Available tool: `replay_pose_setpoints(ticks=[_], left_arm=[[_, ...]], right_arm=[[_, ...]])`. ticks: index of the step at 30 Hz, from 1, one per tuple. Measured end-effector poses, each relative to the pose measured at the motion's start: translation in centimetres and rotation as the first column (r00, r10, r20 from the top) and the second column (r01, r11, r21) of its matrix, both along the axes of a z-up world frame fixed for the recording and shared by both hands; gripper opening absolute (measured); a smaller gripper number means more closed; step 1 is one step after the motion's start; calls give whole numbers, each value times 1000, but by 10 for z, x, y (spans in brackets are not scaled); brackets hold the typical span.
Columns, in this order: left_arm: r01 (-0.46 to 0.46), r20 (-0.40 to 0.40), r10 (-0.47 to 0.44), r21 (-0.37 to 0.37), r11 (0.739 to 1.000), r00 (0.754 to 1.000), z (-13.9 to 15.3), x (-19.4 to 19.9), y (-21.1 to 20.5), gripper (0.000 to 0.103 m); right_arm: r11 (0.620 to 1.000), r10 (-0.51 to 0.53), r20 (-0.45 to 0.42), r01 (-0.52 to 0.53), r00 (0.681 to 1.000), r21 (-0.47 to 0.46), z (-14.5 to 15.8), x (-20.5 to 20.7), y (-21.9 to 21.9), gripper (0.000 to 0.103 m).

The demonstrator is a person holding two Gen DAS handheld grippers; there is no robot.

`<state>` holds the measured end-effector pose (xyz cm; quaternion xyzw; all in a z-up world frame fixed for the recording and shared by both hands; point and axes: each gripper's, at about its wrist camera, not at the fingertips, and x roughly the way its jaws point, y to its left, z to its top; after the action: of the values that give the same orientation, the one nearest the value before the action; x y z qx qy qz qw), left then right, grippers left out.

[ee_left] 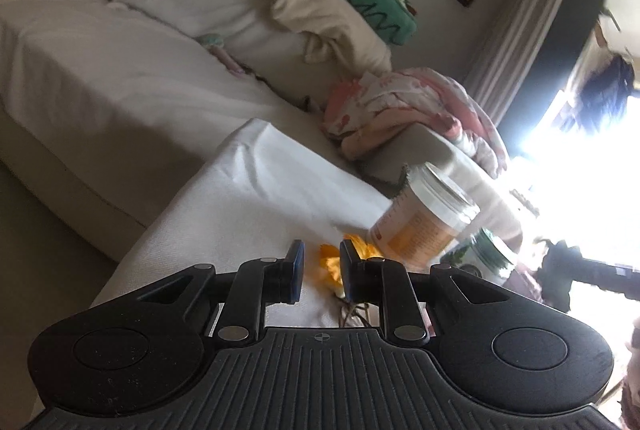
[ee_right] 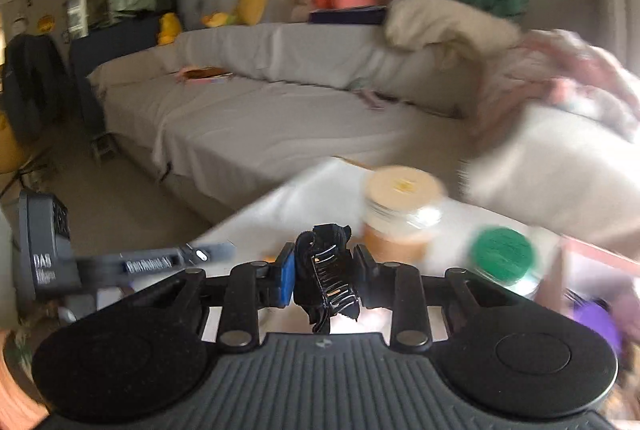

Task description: Organize soft objects

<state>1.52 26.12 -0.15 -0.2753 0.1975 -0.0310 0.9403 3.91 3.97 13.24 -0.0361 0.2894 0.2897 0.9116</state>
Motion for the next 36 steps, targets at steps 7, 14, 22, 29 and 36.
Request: replay_pose_setpoints(ticks=[7,14,22,29,36], left_arm=[[180,6,-183,151,972,983,19,5,-47,21],[99,-148,-62,261,960,987,38,56,-52,22],[287,-319,-169,371,883,932,23,96,-73,25],[288,-330,-148,427,857,932,9,118,-77,44],[315,-344,-157,476,821,926,11,119,-86,42]], right_arm=[[984,-159,-90,151,983,-90,-53,-43,-58,29],[970,-226,-65,218,972,-106,-91,-66,-79,33],[970,-241,-101,237,965,-43,-102,-60,-84,53],[973,-230,-103,227,968,-46,-103,-61,-81,61],[974,-224,-99,219,970,-56,-104,-61,-78,64]])
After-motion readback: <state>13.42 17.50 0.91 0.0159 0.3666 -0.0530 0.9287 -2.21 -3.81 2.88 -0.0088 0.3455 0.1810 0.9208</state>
